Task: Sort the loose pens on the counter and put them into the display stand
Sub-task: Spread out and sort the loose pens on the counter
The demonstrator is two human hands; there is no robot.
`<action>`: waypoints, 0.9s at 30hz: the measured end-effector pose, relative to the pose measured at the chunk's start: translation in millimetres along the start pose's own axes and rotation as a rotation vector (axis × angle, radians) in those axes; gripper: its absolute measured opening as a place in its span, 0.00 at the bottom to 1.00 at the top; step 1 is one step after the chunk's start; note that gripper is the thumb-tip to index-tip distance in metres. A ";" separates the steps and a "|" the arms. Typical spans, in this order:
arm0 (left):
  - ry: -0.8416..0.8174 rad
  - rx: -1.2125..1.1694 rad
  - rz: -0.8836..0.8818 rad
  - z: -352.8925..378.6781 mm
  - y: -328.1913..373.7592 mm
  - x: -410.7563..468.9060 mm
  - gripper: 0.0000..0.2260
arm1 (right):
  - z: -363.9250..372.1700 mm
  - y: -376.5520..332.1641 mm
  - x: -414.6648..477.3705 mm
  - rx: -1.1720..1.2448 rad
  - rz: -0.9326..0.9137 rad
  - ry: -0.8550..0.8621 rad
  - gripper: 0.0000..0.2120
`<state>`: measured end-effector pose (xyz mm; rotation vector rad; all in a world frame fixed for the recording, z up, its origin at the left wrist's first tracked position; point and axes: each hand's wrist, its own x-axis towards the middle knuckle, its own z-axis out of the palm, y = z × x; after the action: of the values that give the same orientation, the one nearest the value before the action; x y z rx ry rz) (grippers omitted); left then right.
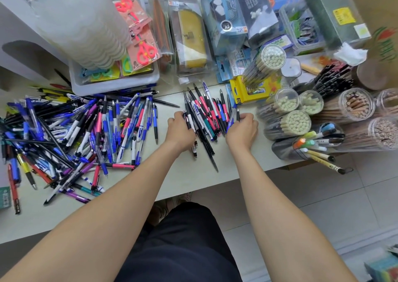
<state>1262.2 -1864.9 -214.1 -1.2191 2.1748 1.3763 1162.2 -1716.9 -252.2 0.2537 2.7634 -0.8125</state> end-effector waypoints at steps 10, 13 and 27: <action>-0.085 -0.089 0.018 -2.9 -10.3 -2.5 0.36 | 19.6 -23.6 -27.8 -0.184 -0.368 -0.180 0.24; -0.166 -0.139 0.002 -3.5 -17.0 -7.4 0.38 | 14.4 -20.0 -34.7 -0.194 -0.373 -0.188 0.21; 0.503 0.402 0.288 -94.3 -79.1 -24.7 0.25 | 38.2 -61.2 -82.7 -0.134 -0.992 -0.220 0.22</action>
<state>1355.9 -1946.9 -198.8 -1.2196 2.8838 0.6944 1233.9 -1796.5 -228.7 -1.2296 2.6070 -0.7481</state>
